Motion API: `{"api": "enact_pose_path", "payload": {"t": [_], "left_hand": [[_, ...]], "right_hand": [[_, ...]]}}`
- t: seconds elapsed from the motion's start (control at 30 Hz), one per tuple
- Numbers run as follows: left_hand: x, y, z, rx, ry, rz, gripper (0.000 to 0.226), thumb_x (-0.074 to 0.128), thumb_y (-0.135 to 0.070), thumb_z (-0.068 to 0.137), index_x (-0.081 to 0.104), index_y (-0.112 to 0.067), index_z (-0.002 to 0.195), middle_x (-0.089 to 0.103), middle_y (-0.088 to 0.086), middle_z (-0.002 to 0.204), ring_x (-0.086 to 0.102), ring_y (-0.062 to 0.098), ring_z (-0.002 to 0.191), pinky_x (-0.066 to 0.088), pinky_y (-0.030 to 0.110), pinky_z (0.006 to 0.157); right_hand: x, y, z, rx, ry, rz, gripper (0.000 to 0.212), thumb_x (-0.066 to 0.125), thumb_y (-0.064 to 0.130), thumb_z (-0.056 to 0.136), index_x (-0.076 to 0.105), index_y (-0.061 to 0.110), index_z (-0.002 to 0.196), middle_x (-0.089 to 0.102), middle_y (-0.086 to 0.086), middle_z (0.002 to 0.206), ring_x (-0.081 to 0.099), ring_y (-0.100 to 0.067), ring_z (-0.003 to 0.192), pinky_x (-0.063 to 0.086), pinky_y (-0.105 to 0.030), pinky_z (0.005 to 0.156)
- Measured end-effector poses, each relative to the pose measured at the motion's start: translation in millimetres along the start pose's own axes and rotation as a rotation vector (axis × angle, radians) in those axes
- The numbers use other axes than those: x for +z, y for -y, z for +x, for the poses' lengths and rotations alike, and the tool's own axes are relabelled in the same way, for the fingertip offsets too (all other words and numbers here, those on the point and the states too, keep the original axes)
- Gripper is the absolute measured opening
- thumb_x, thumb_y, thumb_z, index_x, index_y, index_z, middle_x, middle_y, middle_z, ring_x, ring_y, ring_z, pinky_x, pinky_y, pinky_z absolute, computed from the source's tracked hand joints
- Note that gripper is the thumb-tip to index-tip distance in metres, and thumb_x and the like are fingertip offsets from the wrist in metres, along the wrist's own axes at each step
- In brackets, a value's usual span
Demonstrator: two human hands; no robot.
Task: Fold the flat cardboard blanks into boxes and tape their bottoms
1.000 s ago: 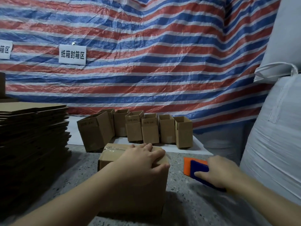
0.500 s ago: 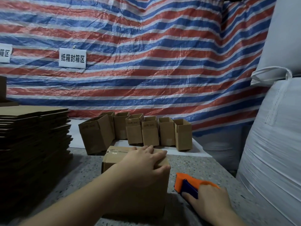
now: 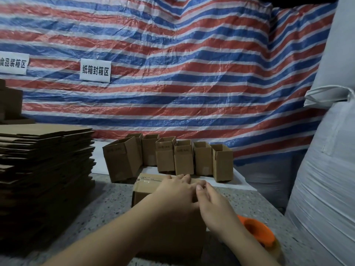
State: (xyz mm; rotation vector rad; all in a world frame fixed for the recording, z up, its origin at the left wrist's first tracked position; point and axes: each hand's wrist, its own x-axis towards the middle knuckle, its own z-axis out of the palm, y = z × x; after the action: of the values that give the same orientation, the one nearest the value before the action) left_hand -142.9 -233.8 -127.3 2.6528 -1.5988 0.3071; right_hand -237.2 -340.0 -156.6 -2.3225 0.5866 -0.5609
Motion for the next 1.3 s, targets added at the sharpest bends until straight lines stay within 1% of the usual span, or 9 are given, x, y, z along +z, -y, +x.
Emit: {"api": "enact_pose_path", "payload": {"t": [0.17, 0.37, 0.47, 0.53, 0.67, 0.9, 1.07, 1.17, 1.3], "left_hand": [[-1.0, 0.7, -2.6, 0.019, -0.031, -0.041, 0.069, 0.034, -0.062, 0.097, 0.012, -0.036, 0.156, 0.022, 0.011, 0.162, 0.018, 0.028, 0.150, 0.015, 0.051, 0.119], [-13.0, 6.1, -8.5, 0.009, 0.013, -0.150, 0.091, 0.048, -0.064, 0.092, -0.005, -0.029, 0.158, 0.006, 0.007, 0.166, 0.009, 0.023, 0.152, 0.007, 0.043, 0.121], [-19.9, 23.7, -24.6, -0.011, -0.131, -0.245, 0.092, 0.052, -0.063, 0.090, -0.002, -0.032, 0.158, 0.007, -0.004, 0.166, 0.007, 0.013, 0.151, -0.002, 0.034, 0.118], [-14.2, 35.6, -40.7, -0.104, -0.296, -0.366, 0.084, 0.049, -0.060, 0.093, 0.002, -0.034, 0.157, 0.009, -0.010, 0.164, 0.010, 0.008, 0.150, 0.000, 0.036, 0.122], [1.5, 43.0, -69.6, -0.505, -0.488, -0.947, 0.073, 0.047, -0.049, 0.098, 0.012, -0.026, 0.158, 0.026, 0.000, 0.162, 0.030, 0.018, 0.145, 0.028, 0.044, 0.118], [16.3, 36.9, -71.3, -0.662, -0.443, -1.266, 0.051, 0.038, -0.037, 0.105, 0.031, -0.019, 0.153, 0.047, 0.004, 0.141, 0.046, 0.020, 0.123, 0.038, 0.040, 0.105], [8.0, 47.4, -68.5, -0.802, -0.367, -1.373, 0.057, 0.035, -0.049, 0.103, 0.041, -0.012, 0.146, 0.051, 0.005, 0.120, 0.047, 0.020, 0.112, 0.036, 0.042, 0.103], [1.6, 59.0, -69.1, -0.948, -0.204, -1.419, 0.079, 0.024, -0.069, 0.097, 0.039, -0.012, 0.149, 0.047, 0.015, 0.145, 0.044, 0.033, 0.132, 0.031, 0.052, 0.110], [-8.3, 70.2, -72.0, -0.905, 0.079, -1.367, 0.093, 0.015, -0.079, 0.090, 0.050, -0.006, 0.138, 0.056, 0.023, 0.129, 0.054, 0.042, 0.118, 0.044, 0.057, 0.103]], "right_hand": [[8.8, 1.4, -0.3, 0.034, -0.047, 0.152, 0.058, 0.040, 0.050, 0.104, 0.032, 0.024, 0.156, 0.048, 0.001, 0.152, 0.042, -0.016, 0.139, 0.034, -0.024, 0.095], [9.0, 2.4, 0.1, 0.095, -0.043, 0.228, 0.059, 0.041, 0.046, 0.105, 0.027, 0.023, 0.158, 0.039, -0.002, 0.159, 0.035, -0.022, 0.146, 0.033, -0.038, 0.115], [7.4, 6.0, 0.9, 0.119, -0.036, 0.247, 0.059, 0.043, 0.042, 0.106, 0.024, 0.022, 0.159, 0.033, -0.003, 0.162, 0.031, -0.023, 0.148, 0.031, -0.039, 0.116], [7.8, 6.6, 0.0, 0.122, -0.031, 0.262, 0.060, 0.043, 0.042, 0.105, 0.025, 0.022, 0.159, 0.034, -0.003, 0.161, 0.033, -0.023, 0.147, 0.033, -0.038, 0.114], [10.7, 7.8, -3.0, 0.141, -0.046, 0.312, 0.060, 0.044, 0.044, 0.105, 0.026, 0.023, 0.158, 0.038, -0.003, 0.158, 0.039, -0.022, 0.143, 0.040, -0.036, 0.110], [12.8, 9.7, -3.8, 0.188, -0.069, 0.405, 0.057, 0.045, 0.041, 0.105, 0.031, 0.023, 0.157, 0.045, -0.005, 0.154, 0.046, -0.025, 0.137, 0.044, -0.049, 0.110], [6.3, 9.0, 1.7, 0.273, 0.017, 0.498, 0.055, 0.049, 0.045, 0.102, 0.041, 0.022, 0.151, 0.055, -0.005, 0.140, 0.054, -0.025, 0.126, 0.047, -0.047, 0.105], [-5.0, 12.5, 7.2, 0.396, 0.099, 0.491, 0.066, 0.036, 0.064, 0.100, 0.041, 0.022, 0.151, 0.052, -0.007, 0.143, 0.049, -0.026, 0.128, 0.040, -0.041, 0.102], [-17.1, 14.2, 17.7, 0.559, 0.244, 0.405, 0.092, 0.015, 0.080, 0.092, 0.033, 0.016, 0.156, 0.040, -0.018, 0.156, 0.039, -0.037, 0.141, 0.032, -0.056, 0.116]]}}
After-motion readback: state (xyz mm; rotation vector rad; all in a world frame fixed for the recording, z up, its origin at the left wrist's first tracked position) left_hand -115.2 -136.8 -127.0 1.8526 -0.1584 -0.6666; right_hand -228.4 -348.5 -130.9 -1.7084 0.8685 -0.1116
